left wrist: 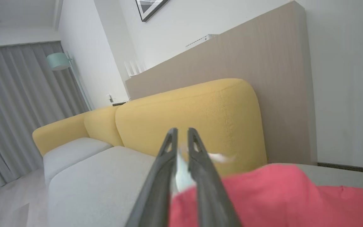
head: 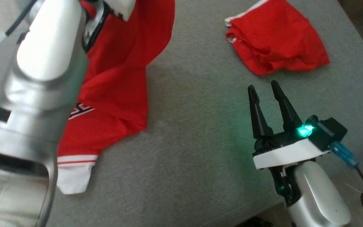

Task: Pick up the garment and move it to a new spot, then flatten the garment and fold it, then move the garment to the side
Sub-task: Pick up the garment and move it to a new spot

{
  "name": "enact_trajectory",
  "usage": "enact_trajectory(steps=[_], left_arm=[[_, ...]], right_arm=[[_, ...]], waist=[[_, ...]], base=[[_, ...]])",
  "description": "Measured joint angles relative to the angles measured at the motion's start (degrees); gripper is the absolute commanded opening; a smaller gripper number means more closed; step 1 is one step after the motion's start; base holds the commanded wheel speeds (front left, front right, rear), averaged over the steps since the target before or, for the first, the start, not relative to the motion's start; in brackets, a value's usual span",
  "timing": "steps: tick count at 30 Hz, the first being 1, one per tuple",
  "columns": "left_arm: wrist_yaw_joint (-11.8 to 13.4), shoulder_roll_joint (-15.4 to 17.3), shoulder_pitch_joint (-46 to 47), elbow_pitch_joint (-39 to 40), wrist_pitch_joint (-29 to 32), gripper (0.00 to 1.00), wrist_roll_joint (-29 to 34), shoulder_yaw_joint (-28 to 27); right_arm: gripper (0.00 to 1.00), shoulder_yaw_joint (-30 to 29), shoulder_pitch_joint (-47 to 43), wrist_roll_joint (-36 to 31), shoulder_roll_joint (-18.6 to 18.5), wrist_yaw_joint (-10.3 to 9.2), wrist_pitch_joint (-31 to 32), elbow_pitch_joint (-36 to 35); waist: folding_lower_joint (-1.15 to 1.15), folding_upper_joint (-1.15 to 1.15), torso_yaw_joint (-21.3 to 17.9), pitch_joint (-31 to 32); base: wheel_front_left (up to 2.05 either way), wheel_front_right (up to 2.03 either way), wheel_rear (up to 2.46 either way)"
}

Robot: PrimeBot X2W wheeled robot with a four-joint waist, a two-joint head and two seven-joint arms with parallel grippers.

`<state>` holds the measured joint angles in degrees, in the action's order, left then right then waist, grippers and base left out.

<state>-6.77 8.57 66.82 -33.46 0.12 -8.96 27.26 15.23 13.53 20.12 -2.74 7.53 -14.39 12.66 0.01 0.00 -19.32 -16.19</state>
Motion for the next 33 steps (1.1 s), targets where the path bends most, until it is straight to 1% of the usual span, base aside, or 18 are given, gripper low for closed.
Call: enact_trajectory(steps=[4,6,10,13,16,20,22,27,30,33], left_arm=[[-0.3,-1.3,3.3,-7.0,-2.8,1.00,-0.7,0.4],[-0.3,-1.4,3.2,-11.0,-6.1,1.00,-0.9,0.4],[-0.3,-0.9,3.2,-13.6,-9.7,1.00,-1.9,0.3],[-0.3,0.1,2.2,-13.7,-11.6,1.00,-3.1,-0.4],[-0.3,1.6,-1.1,-12.9,-12.9,1.00,-4.1,-1.1],[-0.2,3.9,-8.9,-9.2,-13.9,1.00,-4.2,-1.1],[0.5,4.5,-13.8,-6.4,-14.1,1.00,-4.9,-1.3],[4.5,5.3,-28.8,2.4,-14.4,1.00,-7.3,-2.8],[7.1,5.1,-38.4,8.4,-14.6,1.00,-8.9,-3.8],[9.2,4.5,-47.3,15.9,-14.8,1.00,-8.6,-4.1]], right_arm=[[1.00,0.0,0.1,0.1,0.0,0.00,0.0,-0.2],[1.00,-0.6,0.1,0.0,0.0,0.00,0.0,-0.2],[1.00,-1.8,0.1,-1.3,0.0,0.00,0.0,-0.2],[1.00,-3.2,-0.1,-2.7,0.0,0.00,0.0,-0.2],[1.00,-4.7,-0.5,-4.2,0.0,0.00,0.0,0.0],[1.00,-6.1,-1.9,-6.2,0.0,0.00,0.0,0.2],[1.00,-6.9,-3.1,-7.0,0.0,0.00,0.0,0.5],[1.00,-8.0,-5.3,-8.3,0.0,0.00,0.0,1.3],[1.00,-8.2,-6.6,-9.1,0.0,0.00,0.0,2.0],[1.00,-8.5,-8.3,-9.6,0.0,0.00,0.0,2.2]], waist=[[0.00,0.00,-1.9,-1.6],[0.01,0.00,-1.8,-2.0],[0.00,0.00,0.3,-1.3],[0.00,0.00,2.6,-0.4],[-0.01,0.00,5.4,0.7],[-0.01,0.00,9.5,2.6],[-0.01,0.00,11.4,3.8],[-0.02,0.00,15.8,7.2],[-0.02,0.00,18.0,9.1],[-0.02,0.00,20.0,10.8]], base=[[0.00,0.00,0.00],[0.00,0.00,0.00],[0.00,0.00,0.00],[0.00,0.00,0.00],[0.00,0.00,0.00],[0.00,0.00,0.00],[0.00,0.00,0.00],[0.00,0.00,0.00],[0.00,0.00,0.00],[0.00,0.00,0.00]])
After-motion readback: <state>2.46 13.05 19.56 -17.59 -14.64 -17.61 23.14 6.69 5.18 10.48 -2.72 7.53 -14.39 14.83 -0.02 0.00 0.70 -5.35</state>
